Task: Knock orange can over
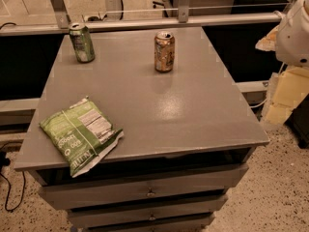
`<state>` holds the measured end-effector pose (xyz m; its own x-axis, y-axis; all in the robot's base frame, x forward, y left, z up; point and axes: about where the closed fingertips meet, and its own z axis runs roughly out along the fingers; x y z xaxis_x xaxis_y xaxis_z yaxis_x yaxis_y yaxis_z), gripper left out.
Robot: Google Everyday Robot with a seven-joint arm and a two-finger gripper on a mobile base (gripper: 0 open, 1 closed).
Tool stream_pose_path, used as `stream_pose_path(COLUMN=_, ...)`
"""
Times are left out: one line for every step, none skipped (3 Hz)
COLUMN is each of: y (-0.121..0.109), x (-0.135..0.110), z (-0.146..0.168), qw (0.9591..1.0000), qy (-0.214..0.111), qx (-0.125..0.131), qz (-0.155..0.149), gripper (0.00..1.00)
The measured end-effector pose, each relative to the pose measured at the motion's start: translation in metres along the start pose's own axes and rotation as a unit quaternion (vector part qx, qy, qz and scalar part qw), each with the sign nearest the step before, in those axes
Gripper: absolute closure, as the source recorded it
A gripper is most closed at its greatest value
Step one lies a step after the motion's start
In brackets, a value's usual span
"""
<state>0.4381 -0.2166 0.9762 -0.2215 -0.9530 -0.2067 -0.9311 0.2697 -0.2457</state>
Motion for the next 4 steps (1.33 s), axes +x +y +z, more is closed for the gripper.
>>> stream_pose_path(y=0.000, x=0.000, z=0.000, qw=1.0000, qy=0.000, qx=0.000, qz=0.000, gripper=0.00)
stream_pose_path(y=-0.020, x=-0.004, z=0.028, qw=0.9998, qy=-0.015, qx=-0.001, qz=0.009, gripper=0.00)
stream_pose_path(y=-0.057, x=-0.012, z=0.076, qw=0.9978, qy=-0.054, qx=0.000, qz=0.039, gripper=0.00)
stream_pose_path(y=-0.100, x=-0.026, z=0.116, qw=0.9907, qy=-0.113, qx=0.014, qz=0.074, gripper=0.00)
